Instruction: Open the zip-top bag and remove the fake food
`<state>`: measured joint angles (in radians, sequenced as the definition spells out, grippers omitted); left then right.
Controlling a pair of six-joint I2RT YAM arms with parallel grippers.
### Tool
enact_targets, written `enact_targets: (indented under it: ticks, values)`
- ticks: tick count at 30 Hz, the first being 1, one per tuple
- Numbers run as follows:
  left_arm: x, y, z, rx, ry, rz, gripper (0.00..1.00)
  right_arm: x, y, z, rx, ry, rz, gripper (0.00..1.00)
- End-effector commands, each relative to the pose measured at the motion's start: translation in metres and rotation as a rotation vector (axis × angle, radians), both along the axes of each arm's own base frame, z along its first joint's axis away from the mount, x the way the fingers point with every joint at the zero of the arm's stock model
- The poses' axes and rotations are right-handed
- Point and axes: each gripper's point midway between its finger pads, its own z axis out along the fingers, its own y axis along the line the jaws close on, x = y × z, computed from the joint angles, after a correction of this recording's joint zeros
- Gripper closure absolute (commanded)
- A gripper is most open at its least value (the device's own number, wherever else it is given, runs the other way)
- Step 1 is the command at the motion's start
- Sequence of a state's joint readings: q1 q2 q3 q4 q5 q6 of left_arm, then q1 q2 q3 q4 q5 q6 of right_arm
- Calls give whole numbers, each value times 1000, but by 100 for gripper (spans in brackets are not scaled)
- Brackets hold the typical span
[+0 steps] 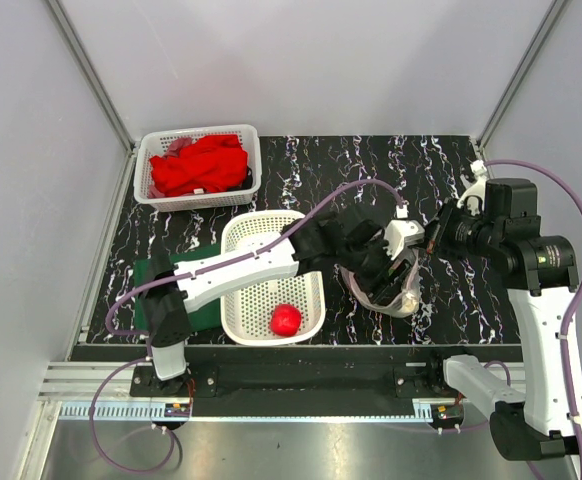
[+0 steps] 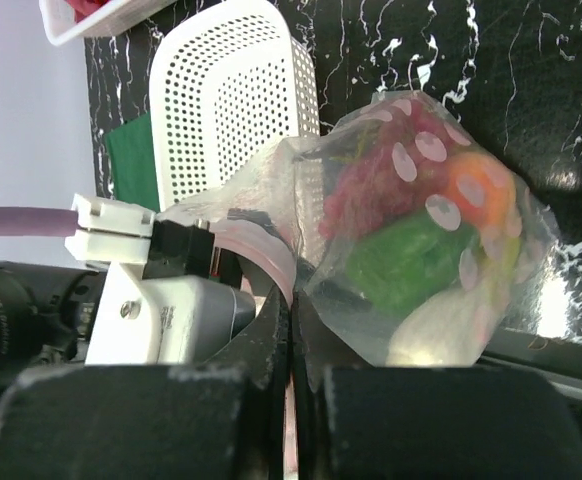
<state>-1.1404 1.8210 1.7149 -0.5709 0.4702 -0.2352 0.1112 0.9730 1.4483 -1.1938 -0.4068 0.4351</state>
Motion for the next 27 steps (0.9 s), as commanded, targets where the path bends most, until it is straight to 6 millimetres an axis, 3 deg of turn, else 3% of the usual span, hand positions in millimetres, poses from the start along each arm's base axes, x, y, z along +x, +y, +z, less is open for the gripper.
enact_targets:
  ticks: [1, 6, 8, 14, 19, 27]
  values:
    - [17, -14, 9, -48, -16, 136, 35, 0, -1, 9, 53, -17, -79, 100]
    - [36, -13, 1, -41, -11, 254, 40, -4, 8, 1, 137, 34, -94, 100]
    - [33, -17, -3, -49, 30, 247, 41, -6, 7, 0, 150, 45, -123, 100]
    - [48, -11, -8, -42, -21, 306, 38, -5, 2, 5, 155, 28, -169, 100]
    - [21, -23, -4, -111, 66, 161, 22, -5, 3, 2, 172, 52, -183, 100]
    - [-1, -36, -20, -135, 187, 76, 25, -4, 0, 5, 179, 48, -225, 100]
